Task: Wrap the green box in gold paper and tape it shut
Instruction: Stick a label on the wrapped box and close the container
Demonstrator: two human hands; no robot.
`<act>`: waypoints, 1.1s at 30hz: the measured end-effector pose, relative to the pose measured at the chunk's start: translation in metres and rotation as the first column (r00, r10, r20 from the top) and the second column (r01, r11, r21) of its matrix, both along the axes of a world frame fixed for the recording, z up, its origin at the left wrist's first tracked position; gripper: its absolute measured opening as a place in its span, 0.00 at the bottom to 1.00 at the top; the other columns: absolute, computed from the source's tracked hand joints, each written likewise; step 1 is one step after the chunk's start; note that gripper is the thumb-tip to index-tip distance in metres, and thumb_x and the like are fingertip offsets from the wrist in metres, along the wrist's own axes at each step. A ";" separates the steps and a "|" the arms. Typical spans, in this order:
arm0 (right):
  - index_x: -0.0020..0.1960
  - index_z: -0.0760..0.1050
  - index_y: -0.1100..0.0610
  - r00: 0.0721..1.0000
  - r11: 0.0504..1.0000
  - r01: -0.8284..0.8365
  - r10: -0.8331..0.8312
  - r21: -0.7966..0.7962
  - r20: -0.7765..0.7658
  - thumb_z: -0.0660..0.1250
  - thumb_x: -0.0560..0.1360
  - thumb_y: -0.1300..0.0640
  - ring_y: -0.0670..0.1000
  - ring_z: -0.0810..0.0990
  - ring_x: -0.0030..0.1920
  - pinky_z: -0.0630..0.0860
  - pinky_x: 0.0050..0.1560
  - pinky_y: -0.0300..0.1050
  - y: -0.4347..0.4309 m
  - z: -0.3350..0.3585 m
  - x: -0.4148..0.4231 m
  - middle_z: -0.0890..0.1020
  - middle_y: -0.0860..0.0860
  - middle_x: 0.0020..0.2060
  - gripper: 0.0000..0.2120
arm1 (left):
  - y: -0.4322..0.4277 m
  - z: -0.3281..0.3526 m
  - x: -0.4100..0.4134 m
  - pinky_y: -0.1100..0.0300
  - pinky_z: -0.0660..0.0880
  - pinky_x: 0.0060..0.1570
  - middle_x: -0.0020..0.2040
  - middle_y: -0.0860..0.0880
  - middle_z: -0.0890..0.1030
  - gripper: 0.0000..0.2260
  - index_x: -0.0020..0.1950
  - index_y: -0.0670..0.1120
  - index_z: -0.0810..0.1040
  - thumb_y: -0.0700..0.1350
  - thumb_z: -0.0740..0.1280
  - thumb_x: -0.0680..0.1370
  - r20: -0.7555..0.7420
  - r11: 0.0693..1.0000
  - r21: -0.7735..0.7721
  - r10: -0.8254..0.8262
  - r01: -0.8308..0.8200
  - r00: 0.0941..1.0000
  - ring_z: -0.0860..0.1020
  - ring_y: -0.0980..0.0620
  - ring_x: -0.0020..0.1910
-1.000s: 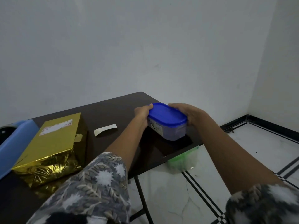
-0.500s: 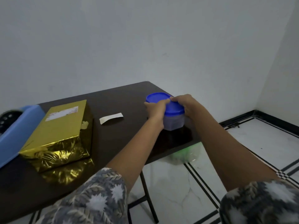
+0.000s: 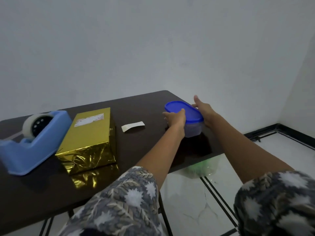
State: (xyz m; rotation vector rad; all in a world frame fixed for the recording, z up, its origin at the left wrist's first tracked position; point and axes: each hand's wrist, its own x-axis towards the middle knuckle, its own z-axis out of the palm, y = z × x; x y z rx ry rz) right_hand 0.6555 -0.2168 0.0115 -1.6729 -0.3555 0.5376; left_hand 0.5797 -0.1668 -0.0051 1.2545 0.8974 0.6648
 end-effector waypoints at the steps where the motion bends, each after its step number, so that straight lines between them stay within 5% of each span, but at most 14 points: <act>1: 0.61 0.73 0.64 0.996 0.997 0.079 -0.079 0.001 0.052 0.54 0.79 0.40 0.56 0.77 0.55 0.72 0.57 0.46 0.000 0.003 -0.003 0.78 0.57 0.58 0.28 | -0.002 0.007 -0.010 0.51 0.62 0.70 0.77 0.45 0.54 0.37 0.78 0.46 0.41 0.51 0.63 0.79 0.020 0.999 0.038 -0.012 0.011 1.000 0.61 0.44 0.73; 3: 0.64 0.72 0.62 0.946 0.954 0.275 -0.291 0.116 0.144 0.49 0.80 0.41 0.53 0.74 0.59 0.66 0.58 0.43 0.000 0.016 -0.021 0.77 0.53 0.58 0.28 | 0.002 0.023 -0.045 0.52 0.60 0.70 0.78 0.48 0.54 0.38 0.78 0.48 0.43 0.54 0.65 0.78 0.092 0.980 0.197 -0.016 -0.003 0.996 0.59 0.47 0.74; 5: 0.67 0.71 0.58 0.929 0.876 0.310 -0.361 0.369 0.076 0.48 0.81 0.42 0.50 0.72 0.64 0.63 0.61 0.41 0.007 0.031 -0.057 0.76 0.50 0.63 0.26 | 0.017 0.041 -0.107 0.52 0.60 0.71 0.77 0.50 0.55 0.39 0.78 0.50 0.47 0.54 0.67 0.76 0.139 0.892 0.434 0.077 -0.130 0.987 0.58 0.50 0.75; 7: 0.66 0.72 0.57 0.964 0.833 0.207 -0.264 0.513 0.039 0.49 0.81 0.43 0.48 0.71 0.66 0.61 0.62 0.40 0.017 0.045 -0.103 0.76 0.50 0.63 0.25 | 0.046 0.052 -0.178 0.56 0.58 0.71 0.77 0.51 0.55 0.38 0.78 0.50 0.49 0.52 0.69 0.75 0.203 0.724 0.609 0.253 -0.325 0.946 0.56 0.53 0.75; 11: 0.65 0.73 0.60 0.980 0.798 -0.199 0.155 0.569 0.126 0.49 0.82 0.45 0.47 0.74 0.63 0.64 0.60 0.38 0.069 0.050 -0.224 0.77 0.52 0.62 0.24 | 0.116 0.035 -0.324 0.54 0.52 0.75 0.78 0.47 0.51 0.42 0.78 0.44 0.47 0.51 0.71 0.74 0.233 0.485 0.648 0.607 -0.587 0.759 0.51 0.52 0.76; 14: 0.68 0.69 0.60 0.855 0.720 -0.484 0.511 0.498 0.091 0.47 0.81 0.42 0.48 0.73 0.63 0.64 0.66 0.42 0.114 0.035 -0.316 0.74 0.52 0.66 0.28 | 0.148 0.000 -0.386 0.49 0.56 0.73 0.78 0.44 0.50 0.52 0.78 0.42 0.44 0.52 0.77 0.67 -0.081 0.648 0.571 0.655 -0.504 0.751 0.53 0.46 0.76; 17: 0.72 0.63 0.57 0.767 0.729 -0.570 0.638 0.379 -0.073 0.45 0.78 0.36 0.52 0.68 0.66 0.64 0.63 0.42 0.150 0.008 -0.379 0.70 0.51 0.64 0.33 | 0.156 -0.024 -0.401 0.51 0.71 0.63 0.71 0.47 0.66 0.51 0.76 0.44 0.54 0.51 0.80 0.62 -0.152 0.824 0.470 0.429 -0.317 0.890 0.68 0.47 0.69; 20: 0.73 0.62 0.55 0.787 0.773 -0.537 0.603 0.338 -0.131 0.43 0.74 0.29 0.55 0.72 0.65 0.68 0.66 0.50 0.179 -0.022 -0.392 0.72 0.55 0.67 0.39 | 0.168 -0.020 -0.394 0.48 0.76 0.58 0.65 0.46 0.74 0.49 0.72 0.45 0.62 0.56 0.78 0.55 -0.169 0.826 0.497 0.392 -0.265 0.905 0.75 0.47 0.61; 25: 0.73 0.60 0.58 0.791 0.787 -0.534 0.594 0.309 -0.145 0.42 0.77 0.34 0.53 0.73 0.62 0.69 0.55 0.43 0.208 -0.035 -0.390 0.72 0.56 0.64 0.36 | 0.177 -0.013 -0.394 0.56 0.77 0.47 0.56 0.45 0.80 0.28 0.61 0.43 0.75 0.50 0.78 0.65 -0.301 0.750 0.595 0.541 -0.289 0.785 0.79 0.46 0.54; 28: 0.69 0.66 0.56 0.680 0.679 -0.651 0.721 0.339 -0.138 0.39 0.77 0.34 0.50 0.74 0.56 0.70 0.54 0.42 0.217 -0.038 -0.418 0.75 0.53 0.58 0.35 | 0.179 -0.018 -0.433 0.59 0.74 0.42 0.55 0.45 0.81 0.28 0.59 0.43 0.76 0.53 0.78 0.63 -0.292 0.687 0.610 0.658 -0.394 0.695 0.79 0.46 0.53; 33: 0.77 0.52 0.59 0.434 0.465 -0.820 0.885 0.333 -0.167 0.36 0.67 0.26 0.53 0.60 0.74 0.59 0.73 0.47 0.224 -0.034 -0.500 0.58 0.53 0.75 0.49 | 0.180 -0.016 -0.527 0.60 0.68 0.45 0.59 0.42 0.79 0.32 0.63 0.41 0.74 0.52 0.78 0.64 -0.306 0.564 0.651 0.808 -0.508 0.504 0.77 0.43 0.57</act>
